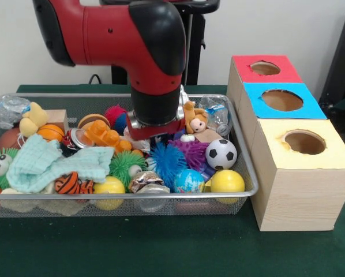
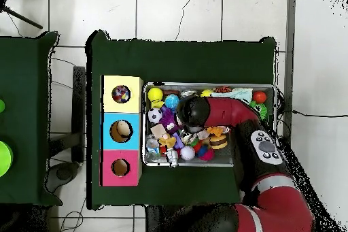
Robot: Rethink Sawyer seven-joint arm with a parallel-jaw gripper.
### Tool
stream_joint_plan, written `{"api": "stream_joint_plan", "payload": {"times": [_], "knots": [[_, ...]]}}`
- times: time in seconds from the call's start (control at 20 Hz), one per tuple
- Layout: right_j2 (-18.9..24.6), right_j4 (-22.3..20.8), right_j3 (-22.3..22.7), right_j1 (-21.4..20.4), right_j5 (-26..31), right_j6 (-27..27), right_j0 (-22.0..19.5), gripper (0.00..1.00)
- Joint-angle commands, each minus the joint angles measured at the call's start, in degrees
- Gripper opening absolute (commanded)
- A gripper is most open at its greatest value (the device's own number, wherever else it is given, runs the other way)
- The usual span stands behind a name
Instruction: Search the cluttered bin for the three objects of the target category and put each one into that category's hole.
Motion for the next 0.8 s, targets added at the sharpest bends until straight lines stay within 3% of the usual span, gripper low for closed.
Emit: {"api": "stream_joint_plan", "payload": {"times": [0.05, 0.2, 0.8], "knots": [[2.95, 4.74, 7.16, -8.85, 7.59, 3.38, 0.45, 0.0], [2.69, 5.19, 6.95, -10.0, 7.63, 3.33, 0.63, 0.0], [4.23, 5.21, 2.83, -4.84, 5.03, -0.83, -2.1, 0.0]]}}
